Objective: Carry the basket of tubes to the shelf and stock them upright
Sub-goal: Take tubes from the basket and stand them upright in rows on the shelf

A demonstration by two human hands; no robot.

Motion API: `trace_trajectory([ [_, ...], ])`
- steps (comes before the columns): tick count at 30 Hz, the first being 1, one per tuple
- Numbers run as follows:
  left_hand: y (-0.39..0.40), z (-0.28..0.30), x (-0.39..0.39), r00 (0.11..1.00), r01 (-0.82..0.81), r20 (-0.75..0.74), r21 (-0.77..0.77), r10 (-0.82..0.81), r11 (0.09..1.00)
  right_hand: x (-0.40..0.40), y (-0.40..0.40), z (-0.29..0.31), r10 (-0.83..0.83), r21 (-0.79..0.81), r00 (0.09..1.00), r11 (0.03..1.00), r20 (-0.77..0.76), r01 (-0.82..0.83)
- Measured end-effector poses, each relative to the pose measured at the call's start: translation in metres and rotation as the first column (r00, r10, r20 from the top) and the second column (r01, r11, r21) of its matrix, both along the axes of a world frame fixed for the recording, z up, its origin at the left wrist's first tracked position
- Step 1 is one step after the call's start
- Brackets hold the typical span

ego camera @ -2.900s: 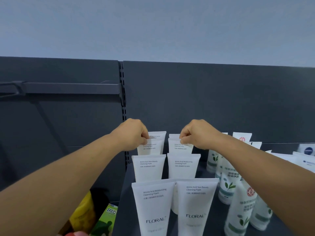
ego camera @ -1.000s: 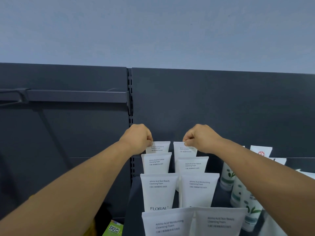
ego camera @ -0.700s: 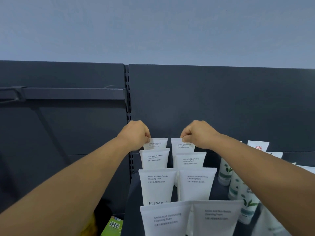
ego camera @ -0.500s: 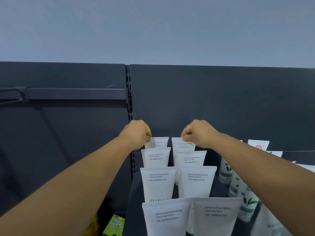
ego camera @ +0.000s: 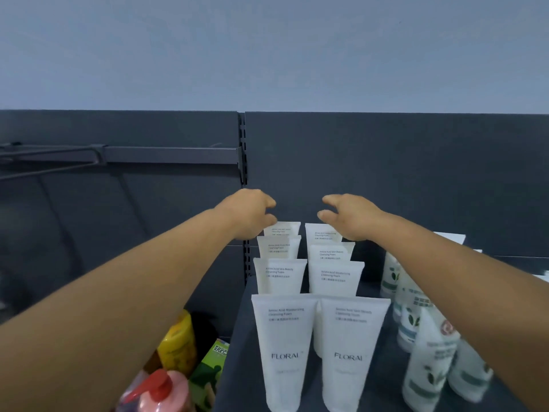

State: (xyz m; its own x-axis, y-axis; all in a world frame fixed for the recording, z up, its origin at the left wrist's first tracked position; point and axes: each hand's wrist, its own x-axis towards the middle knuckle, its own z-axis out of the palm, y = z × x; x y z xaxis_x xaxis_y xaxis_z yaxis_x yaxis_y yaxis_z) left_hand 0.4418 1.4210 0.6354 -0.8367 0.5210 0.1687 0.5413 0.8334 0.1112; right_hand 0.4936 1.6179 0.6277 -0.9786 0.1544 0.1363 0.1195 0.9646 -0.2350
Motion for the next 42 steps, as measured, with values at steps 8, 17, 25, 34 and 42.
trace_trajectory([
  [8,-0.006,0.022,0.088,0.999,-0.020,-0.043,-0.078,0.017,0.997,0.078,-0.017,0.023,0.003,0.063,1.000,0.998,-0.014,-0.002],
  [17,-0.020,0.014,0.217,0.996,0.061,-0.067,-0.059,-0.065,0.996,0.212,-0.051,0.027,-0.028,0.149,0.999,0.988,-0.030,0.032],
  [25,-0.027,0.005,0.309,0.990,0.127,-0.053,-0.026,-0.129,0.992,0.310,-0.051,0.023,-0.071,0.096,0.997,0.993,-0.003,0.071],
  [34,0.009,-0.001,0.332,0.985,0.173,-0.013,0.003,-0.173,0.985,0.345,0.007,0.019,-0.135,0.089,0.991,0.987,-0.018,0.136],
  [42,0.090,-0.026,0.294,0.990,0.136,-0.030,-0.047,-0.138,0.990,0.310,0.088,-0.008,-0.082,0.105,0.997,0.991,-0.009,0.083],
])
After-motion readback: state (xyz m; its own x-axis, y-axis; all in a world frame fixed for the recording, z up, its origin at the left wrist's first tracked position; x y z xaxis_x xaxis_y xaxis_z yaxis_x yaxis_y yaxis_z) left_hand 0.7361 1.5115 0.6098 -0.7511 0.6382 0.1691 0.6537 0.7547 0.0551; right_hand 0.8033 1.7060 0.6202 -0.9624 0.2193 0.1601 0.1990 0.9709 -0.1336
